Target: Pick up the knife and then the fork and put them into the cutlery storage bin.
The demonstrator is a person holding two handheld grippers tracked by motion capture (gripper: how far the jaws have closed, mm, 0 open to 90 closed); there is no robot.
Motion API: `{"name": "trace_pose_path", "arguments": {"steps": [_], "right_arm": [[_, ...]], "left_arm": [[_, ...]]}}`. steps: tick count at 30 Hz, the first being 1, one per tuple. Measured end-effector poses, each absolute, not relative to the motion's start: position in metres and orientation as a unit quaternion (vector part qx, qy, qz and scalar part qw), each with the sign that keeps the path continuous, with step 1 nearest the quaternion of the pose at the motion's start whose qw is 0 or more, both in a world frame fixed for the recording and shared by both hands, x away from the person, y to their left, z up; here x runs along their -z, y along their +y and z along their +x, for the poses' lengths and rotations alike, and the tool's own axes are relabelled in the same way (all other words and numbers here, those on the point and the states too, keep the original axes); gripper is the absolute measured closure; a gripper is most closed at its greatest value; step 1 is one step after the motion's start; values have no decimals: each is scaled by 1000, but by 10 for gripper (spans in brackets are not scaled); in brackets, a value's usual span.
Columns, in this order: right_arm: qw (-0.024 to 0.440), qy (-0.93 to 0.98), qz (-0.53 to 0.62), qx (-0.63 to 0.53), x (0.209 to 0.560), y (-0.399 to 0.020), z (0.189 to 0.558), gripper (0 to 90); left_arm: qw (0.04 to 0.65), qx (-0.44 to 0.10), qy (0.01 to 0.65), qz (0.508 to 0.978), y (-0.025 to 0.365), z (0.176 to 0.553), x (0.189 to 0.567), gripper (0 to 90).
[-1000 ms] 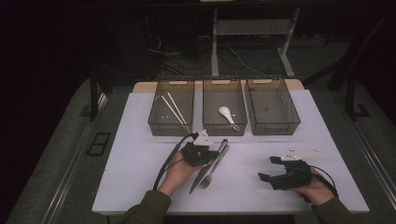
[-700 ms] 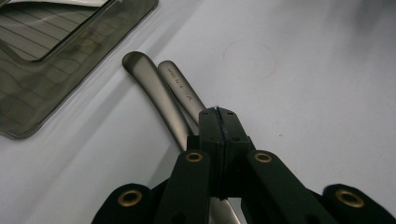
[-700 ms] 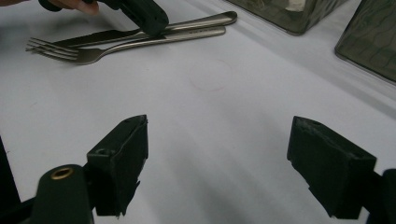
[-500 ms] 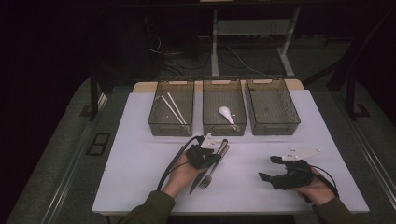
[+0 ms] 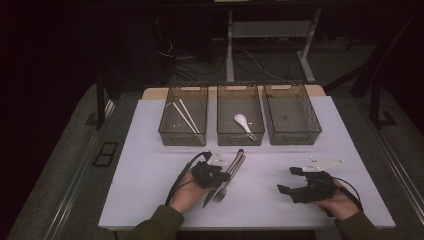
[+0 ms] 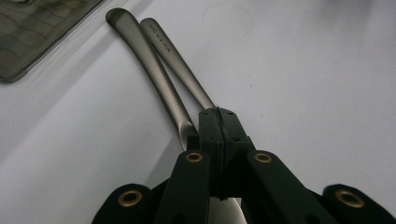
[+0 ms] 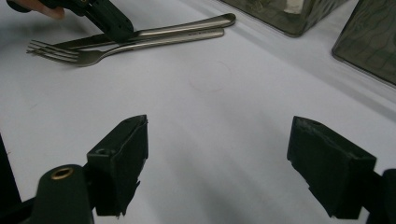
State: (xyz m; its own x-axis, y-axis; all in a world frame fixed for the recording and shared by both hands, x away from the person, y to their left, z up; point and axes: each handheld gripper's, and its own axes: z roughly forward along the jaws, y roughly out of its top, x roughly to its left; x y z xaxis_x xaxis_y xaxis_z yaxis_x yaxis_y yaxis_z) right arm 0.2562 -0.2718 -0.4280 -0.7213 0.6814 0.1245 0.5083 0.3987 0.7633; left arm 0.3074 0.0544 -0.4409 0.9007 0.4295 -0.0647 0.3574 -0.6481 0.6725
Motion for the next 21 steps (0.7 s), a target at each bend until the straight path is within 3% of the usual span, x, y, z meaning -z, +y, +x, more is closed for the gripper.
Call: {"name": "trace_pose_path", "arguments": {"steps": [21], "right_arm": [[102,826,362,-420,427,-273,257,202]], "left_arm": [[377,4,182,908,37,298,443,892]]}}
